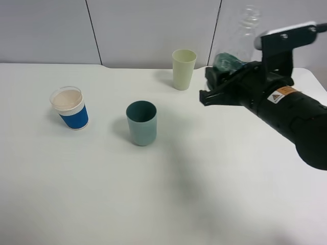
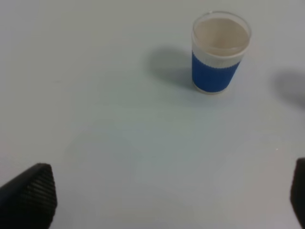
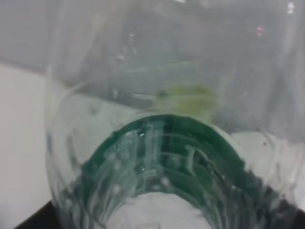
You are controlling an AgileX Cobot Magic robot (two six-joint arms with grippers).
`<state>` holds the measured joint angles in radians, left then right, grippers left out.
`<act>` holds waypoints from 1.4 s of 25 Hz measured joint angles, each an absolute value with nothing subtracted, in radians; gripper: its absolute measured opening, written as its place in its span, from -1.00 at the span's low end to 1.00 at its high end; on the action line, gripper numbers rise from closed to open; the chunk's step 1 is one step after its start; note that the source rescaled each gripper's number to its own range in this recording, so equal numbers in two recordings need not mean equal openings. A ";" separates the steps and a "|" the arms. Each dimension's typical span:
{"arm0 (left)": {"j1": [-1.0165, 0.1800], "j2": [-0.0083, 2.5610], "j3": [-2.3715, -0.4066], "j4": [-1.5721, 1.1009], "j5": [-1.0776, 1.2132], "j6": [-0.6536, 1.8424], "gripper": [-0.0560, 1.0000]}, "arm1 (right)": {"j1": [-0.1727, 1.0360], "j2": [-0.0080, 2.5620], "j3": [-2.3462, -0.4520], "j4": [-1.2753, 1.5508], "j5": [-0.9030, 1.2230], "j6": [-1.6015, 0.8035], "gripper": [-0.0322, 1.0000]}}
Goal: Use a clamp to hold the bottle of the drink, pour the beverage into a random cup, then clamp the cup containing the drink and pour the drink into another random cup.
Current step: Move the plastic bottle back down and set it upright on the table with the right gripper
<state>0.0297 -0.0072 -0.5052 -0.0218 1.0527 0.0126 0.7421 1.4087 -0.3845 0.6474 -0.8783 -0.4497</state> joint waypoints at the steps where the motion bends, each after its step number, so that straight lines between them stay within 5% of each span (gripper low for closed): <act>1: 0.030 -0.007 -0.505 -0.022 1.053 0.013 1.00 | 0.742 1.409 -0.370 0.693 -0.910 -0.452 -0.87; 35: 0.030 -0.007 -0.505 -0.022 1.053 0.013 1.00 | 0.742 1.820 -0.506 0.679 -1.028 -0.453 -0.87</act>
